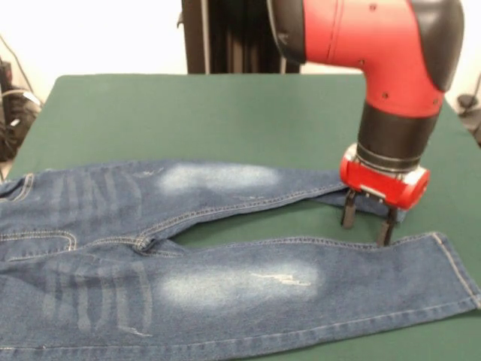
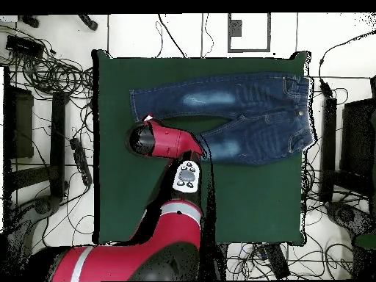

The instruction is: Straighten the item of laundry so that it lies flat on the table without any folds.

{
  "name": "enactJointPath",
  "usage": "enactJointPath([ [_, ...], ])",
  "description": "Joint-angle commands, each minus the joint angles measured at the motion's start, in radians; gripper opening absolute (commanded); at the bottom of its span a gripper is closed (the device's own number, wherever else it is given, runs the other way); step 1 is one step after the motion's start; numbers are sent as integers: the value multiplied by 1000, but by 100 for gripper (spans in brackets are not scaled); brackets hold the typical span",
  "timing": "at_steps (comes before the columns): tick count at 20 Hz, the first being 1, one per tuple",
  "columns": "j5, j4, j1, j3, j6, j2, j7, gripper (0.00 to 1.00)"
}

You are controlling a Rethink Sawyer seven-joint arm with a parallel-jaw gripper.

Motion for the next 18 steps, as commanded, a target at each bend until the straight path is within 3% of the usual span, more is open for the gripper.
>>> enactJointPath([
  [1, 67, 18, 42, 57, -116, 117, 217, 100],
  [7, 66, 28, 30, 71, -138, 121, 203, 100],
  [11, 68, 53, 44, 43, -75, 68, 208, 100],
  [14, 61, 102, 38, 24, 29, -49, 192, 100],
  [18, 9, 97, -7, -16, 268, -220, 79, 100],
])
